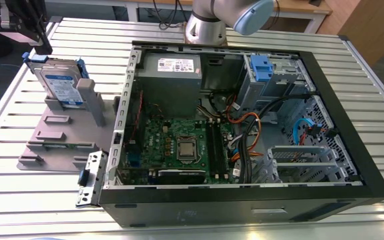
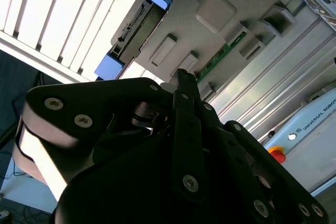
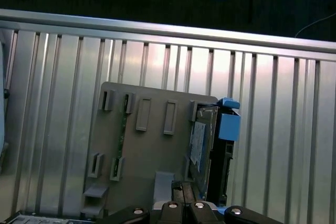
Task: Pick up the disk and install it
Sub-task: 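Pick up the disk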
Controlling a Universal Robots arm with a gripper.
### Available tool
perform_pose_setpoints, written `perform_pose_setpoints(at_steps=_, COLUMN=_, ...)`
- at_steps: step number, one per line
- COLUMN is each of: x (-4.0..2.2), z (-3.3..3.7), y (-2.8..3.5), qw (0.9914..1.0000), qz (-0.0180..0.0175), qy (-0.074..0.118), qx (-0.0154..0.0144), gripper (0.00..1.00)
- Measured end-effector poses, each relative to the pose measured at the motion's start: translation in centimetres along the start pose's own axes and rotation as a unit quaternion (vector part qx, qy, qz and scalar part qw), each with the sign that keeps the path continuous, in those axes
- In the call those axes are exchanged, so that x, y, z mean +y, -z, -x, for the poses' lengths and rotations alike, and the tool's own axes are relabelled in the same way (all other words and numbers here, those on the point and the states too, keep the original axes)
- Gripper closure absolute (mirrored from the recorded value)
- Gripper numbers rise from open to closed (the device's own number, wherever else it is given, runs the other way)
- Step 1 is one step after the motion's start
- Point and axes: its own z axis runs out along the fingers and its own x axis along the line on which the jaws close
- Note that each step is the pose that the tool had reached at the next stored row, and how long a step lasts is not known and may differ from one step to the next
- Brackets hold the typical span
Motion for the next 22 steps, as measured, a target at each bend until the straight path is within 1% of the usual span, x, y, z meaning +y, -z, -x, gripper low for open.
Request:
perform_pose_setpoints(at_steps=8, x=0.0, z=0.0, y=0.0, qw=0.99995, qz=0.0003, qy=0.01, qx=0.0004, gripper=0.89)
perform_pose_setpoints(at_steps=11, x=0.0, z=0.0, y=-0.01, qw=0.99997, qz=0.0002, qy=0.008, qx=0.0004, gripper=0.89)
perform_pose_setpoints(at_steps=12, x=0.0, z=0.0, y=-0.02, qw=0.99999, qz=0.0001, qy=0.003, qx=0.0002, gripper=0.89)
perform_pose_setpoints(at_steps=14, x=0.0, z=0.0, y=-0.09, qw=0.99991, qz=-0.0003, qy=-0.013, qx=-0.0005, gripper=0.89)
perform_pose_setpoints(at_steps=17, x=-0.01, z=0.0, y=-0.15, qw=0.99932, qz=-0.0008, qy=-0.037, qx=-0.0014, gripper=0.89)
perform_pose_setpoints(at_steps=22, x=-0.01, z=0.0, y=-0.24, qw=0.99878, qz=-0.0012, qy=-0.049, qx=-0.0019, gripper=0.89)
